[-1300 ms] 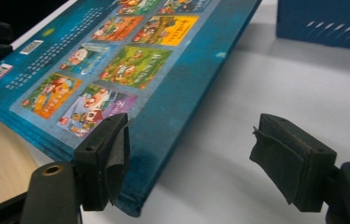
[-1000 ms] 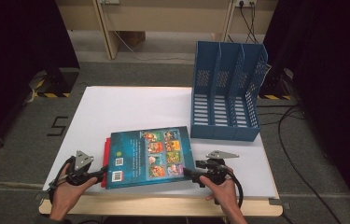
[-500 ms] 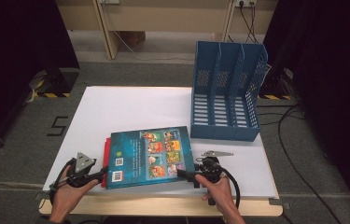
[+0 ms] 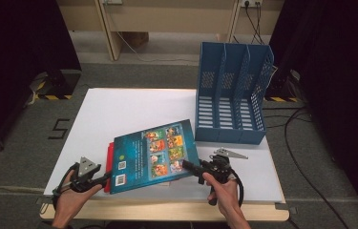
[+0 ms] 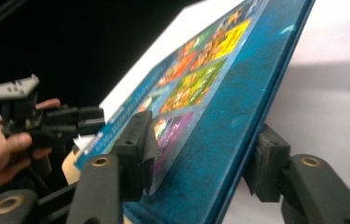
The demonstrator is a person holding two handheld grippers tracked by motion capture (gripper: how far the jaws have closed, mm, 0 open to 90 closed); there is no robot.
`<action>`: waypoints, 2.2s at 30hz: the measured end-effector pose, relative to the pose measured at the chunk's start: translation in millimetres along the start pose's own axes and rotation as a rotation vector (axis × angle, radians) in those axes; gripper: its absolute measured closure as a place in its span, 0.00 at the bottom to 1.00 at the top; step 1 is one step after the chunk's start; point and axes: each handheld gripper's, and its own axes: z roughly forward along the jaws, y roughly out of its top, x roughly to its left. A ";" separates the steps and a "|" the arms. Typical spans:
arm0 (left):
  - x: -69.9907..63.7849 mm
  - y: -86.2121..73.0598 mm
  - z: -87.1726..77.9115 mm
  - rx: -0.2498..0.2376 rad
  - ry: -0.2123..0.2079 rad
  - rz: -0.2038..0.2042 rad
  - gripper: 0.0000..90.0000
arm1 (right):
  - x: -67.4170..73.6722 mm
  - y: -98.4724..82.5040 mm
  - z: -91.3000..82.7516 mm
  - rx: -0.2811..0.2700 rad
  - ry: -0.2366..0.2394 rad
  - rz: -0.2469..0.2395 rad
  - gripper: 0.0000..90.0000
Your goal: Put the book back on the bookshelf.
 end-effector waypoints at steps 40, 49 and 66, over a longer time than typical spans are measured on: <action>-58.1 27.8 20.2 -0.076 -0.061 0.123 0.30 | 59.8 63.2 17.5 -0.249 -0.026 -0.221 0.76; -57.5 34.4 30.0 -0.077 -0.082 0.099 0.24 | 59.4 85.3 15.5 -0.306 -0.025 -0.292 0.86; 18.5 26.7 20.7 -0.068 0.036 -0.056 0.24 | 68.5 126.2 -2.5 -0.388 -0.039 -0.437 0.92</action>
